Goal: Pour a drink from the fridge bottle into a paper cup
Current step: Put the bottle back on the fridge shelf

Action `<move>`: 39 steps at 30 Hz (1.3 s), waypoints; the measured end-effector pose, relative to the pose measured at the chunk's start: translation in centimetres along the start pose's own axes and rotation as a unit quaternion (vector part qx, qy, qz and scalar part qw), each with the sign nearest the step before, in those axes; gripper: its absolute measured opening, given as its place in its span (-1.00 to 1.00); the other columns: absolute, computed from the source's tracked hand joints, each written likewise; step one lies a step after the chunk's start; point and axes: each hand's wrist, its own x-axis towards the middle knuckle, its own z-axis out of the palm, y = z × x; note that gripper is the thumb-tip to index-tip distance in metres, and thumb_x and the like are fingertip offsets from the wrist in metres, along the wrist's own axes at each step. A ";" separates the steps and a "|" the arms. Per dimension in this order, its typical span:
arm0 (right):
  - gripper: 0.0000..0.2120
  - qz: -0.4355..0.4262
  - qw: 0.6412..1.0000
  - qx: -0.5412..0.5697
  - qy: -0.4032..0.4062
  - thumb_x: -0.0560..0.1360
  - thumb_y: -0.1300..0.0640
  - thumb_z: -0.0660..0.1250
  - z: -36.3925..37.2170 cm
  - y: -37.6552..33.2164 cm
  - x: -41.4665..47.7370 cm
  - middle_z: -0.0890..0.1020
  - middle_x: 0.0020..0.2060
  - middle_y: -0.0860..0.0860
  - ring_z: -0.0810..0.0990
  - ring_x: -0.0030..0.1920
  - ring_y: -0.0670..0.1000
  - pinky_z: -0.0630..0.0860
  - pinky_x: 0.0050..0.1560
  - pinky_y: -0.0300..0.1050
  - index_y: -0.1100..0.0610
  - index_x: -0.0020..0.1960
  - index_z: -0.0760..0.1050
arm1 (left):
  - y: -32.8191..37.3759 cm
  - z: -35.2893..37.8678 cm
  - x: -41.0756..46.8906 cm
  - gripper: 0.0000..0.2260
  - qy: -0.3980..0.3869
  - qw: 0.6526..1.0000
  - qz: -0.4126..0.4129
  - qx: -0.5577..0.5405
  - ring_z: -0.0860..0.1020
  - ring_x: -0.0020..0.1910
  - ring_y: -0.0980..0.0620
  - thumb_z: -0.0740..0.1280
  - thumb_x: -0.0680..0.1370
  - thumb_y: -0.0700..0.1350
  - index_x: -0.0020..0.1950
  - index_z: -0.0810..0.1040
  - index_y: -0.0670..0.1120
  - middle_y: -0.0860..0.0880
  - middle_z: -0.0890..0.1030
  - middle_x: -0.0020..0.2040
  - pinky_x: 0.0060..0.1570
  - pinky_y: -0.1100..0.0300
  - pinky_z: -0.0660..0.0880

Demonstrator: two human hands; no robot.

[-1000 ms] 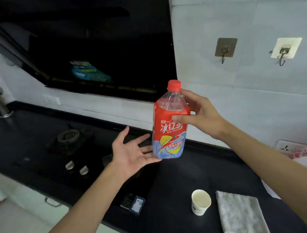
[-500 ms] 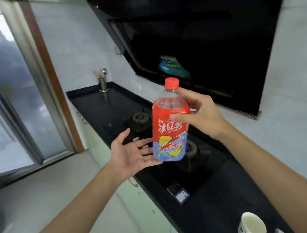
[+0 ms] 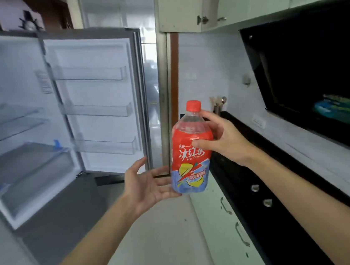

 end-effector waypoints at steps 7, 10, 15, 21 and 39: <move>-0.29 -0.015 0.997 -0.005 -0.071 0.38 0.12 0.56 10.5 -0.7 9.2 0.62 0.23 0.04 0.62 0.21 0.08 0.59 0.17 0.22 0.00 0.47 0.35 | 7.4 -9.6 -2.7 -0.31 0.046 0.998 0.042 -0.028 0.56 0.17 -0.50 0.17 0.54 0.22 0.43 0.36 -0.31 -0.47 0.52 0.27 0.21 -0.41 0.43; -0.26 -0.028 0.997 -0.005 -0.071 0.33 0.01 0.59 14.2 -1.6 12.2 0.62 0.23 0.01 0.62 0.21 0.07 0.59 0.15 0.22 -0.03 0.45 0.38 | 9.9 -12.6 -3.9 -0.30 0.048 0.996 0.058 -0.038 0.53 0.21 -0.52 0.17 0.54 0.23 0.44 0.34 -0.31 -0.47 0.51 0.28 0.30 -0.43 0.35; -0.27 -0.057 0.996 0.018 -0.067 0.26 -0.02 0.58 19.2 -3.2 16.9 0.65 0.18 0.02 0.64 0.18 0.06 0.62 0.14 0.16 -0.07 0.39 0.45 | 13.6 -16.8 -6.0 -0.28 0.047 0.992 0.097 -0.068 0.53 0.22 -0.50 0.16 0.55 0.24 0.50 0.26 -0.27 -0.47 0.51 0.29 0.31 -0.40 0.36; -0.44 -0.077 0.992 0.050 -0.086 0.33 0.18 0.58 24.1 -3.5 22.2 0.68 0.07 0.00 0.67 0.07 0.00 0.65 -0.01 -0.11 -0.16 0.24 0.50 | 17.6 -20.4 -7.8 -0.34 0.083 0.983 0.143 -0.075 0.55 0.21 -0.48 0.14 0.58 0.20 0.49 0.27 -0.26 -0.45 0.53 0.27 0.26 -0.38 0.41; -0.46 -0.150 0.956 0.126 -0.217 0.37 0.19 0.56 30.0 -1.4 41.9 0.68 0.09 0.00 0.70 0.02 -0.03 0.64 -0.10 -0.15 -0.06 0.29 0.50 | 28.7 -26.4 -2.5 -0.37 0.173 0.946 0.258 -0.093 0.53 0.26 -0.45 0.13 0.58 0.23 0.38 0.36 -0.27 -0.41 0.54 0.28 0.16 -0.41 0.43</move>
